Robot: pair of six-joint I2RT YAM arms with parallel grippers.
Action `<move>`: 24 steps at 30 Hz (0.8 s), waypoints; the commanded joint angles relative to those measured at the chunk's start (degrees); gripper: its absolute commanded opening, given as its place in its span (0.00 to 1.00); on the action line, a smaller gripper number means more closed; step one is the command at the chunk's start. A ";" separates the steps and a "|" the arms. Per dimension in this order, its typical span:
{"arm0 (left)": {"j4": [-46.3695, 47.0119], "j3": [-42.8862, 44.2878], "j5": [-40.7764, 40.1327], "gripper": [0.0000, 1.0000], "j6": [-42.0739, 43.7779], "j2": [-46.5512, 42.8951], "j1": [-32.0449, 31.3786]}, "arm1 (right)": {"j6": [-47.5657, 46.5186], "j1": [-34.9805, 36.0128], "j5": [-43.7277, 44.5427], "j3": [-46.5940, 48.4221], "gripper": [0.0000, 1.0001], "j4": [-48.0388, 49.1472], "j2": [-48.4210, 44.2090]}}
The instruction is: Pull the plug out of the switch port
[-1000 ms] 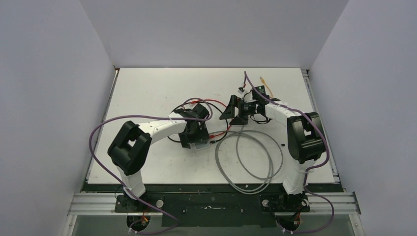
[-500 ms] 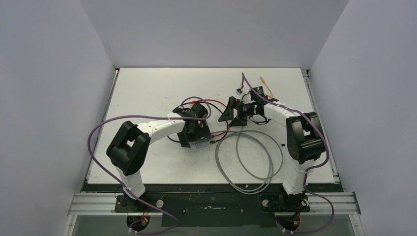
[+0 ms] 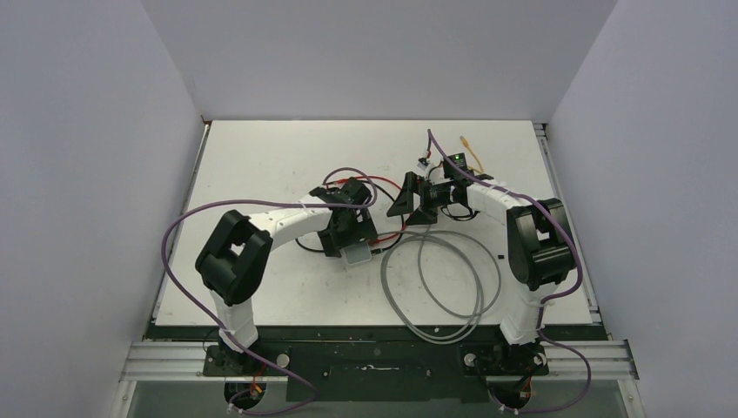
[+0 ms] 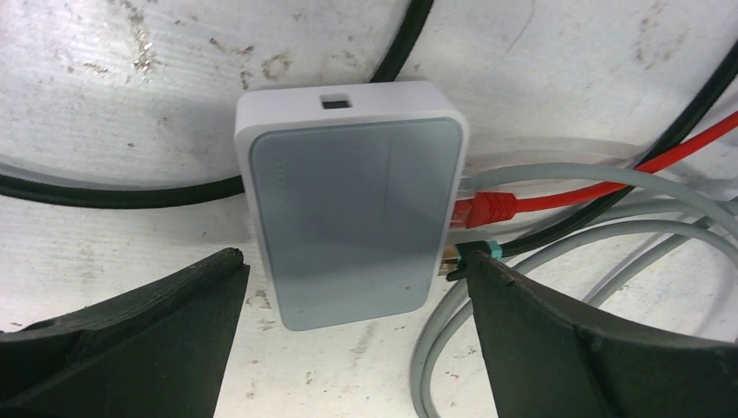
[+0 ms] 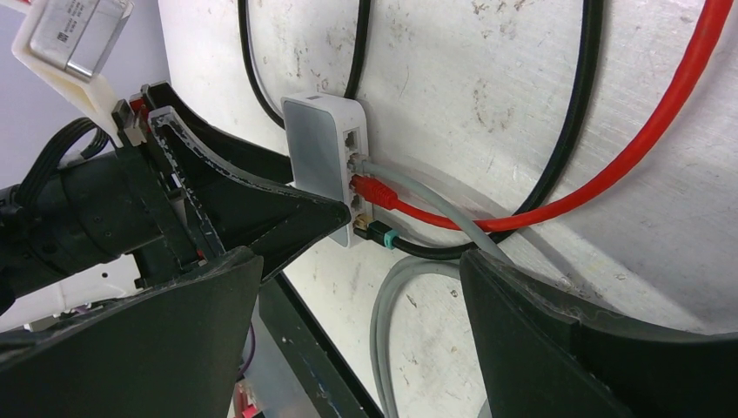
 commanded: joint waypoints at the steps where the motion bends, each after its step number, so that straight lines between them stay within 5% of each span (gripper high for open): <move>1: 1.12 3.50 -0.46 0.96 -0.43 0.91 0.24 | -1.49 0.41 -0.88 0.48 0.87 0.73 -0.30; 8: -1.17 3.92 -1.73 1.00 -0.64 2.07 0.22 | -1.71 0.49 -0.88 -0.07 0.87 0.85 -0.18; 24: -3.34 1.36 -3.65 0.75 0.73 3.18 0.20 | -1.80 0.54 -1.05 0.44 0.87 0.49 0.33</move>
